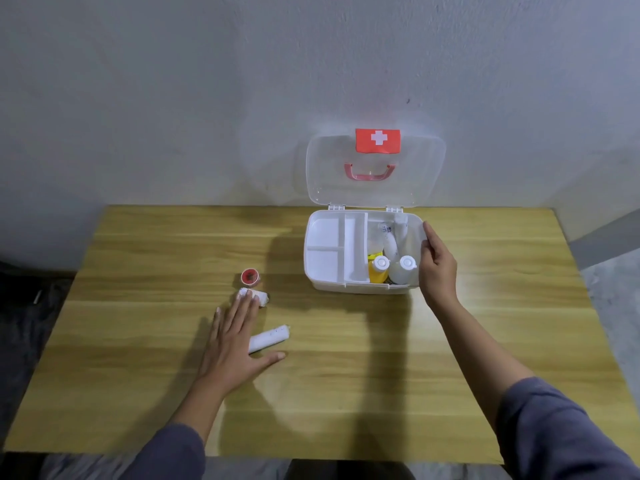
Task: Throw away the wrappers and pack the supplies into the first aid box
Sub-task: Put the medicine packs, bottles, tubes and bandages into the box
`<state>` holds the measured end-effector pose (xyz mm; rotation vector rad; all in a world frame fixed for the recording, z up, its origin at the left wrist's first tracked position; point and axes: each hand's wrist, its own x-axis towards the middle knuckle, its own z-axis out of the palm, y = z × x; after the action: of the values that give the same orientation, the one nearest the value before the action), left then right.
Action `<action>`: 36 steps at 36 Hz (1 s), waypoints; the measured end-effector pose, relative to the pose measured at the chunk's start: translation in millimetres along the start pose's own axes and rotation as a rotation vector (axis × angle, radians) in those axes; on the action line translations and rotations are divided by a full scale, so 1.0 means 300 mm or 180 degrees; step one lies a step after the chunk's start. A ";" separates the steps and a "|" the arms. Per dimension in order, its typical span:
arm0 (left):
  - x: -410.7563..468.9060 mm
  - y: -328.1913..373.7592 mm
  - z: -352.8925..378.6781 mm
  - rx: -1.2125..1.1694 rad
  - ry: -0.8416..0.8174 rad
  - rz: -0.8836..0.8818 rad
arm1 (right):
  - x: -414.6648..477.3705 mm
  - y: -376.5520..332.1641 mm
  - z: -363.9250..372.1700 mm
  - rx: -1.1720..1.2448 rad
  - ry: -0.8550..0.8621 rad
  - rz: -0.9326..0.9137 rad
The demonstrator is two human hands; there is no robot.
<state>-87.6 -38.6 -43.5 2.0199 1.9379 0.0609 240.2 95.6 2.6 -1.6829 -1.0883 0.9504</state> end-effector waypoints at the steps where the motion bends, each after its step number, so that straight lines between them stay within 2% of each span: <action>1: 0.008 -0.002 -0.002 0.0096 -0.0054 -0.0008 | -0.001 -0.001 0.002 0.0007 0.0014 0.0002; 6: 0.079 0.011 -0.002 0.0379 -0.0044 -0.0048 | 0.000 0.001 0.008 0.0040 0.0050 0.0012; 12: 0.142 0.028 0.022 0.0732 0.0524 0.0068 | -0.001 0.004 0.010 0.0045 0.0087 0.0005; 21: 0.181 0.033 0.038 0.1045 0.0763 0.0362 | -0.002 0.005 0.014 0.0047 0.0121 -0.0004; 29: 0.199 0.046 0.034 0.0937 0.0582 0.0234 | -0.002 0.008 0.018 0.0061 0.0137 0.0018; 33: 0.203 0.066 0.037 0.0787 0.0635 0.0237 | 0.000 0.008 0.017 0.0045 0.0141 0.0030; 36: 0.211 0.108 0.010 0.0387 0.0824 0.0062 | -0.002 0.007 0.017 0.0057 0.0145 0.0016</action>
<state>-51.3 22.2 -50.4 2.2034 2.1223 0.2248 235.8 96.0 -0.9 -1.6856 -1.0431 0.9181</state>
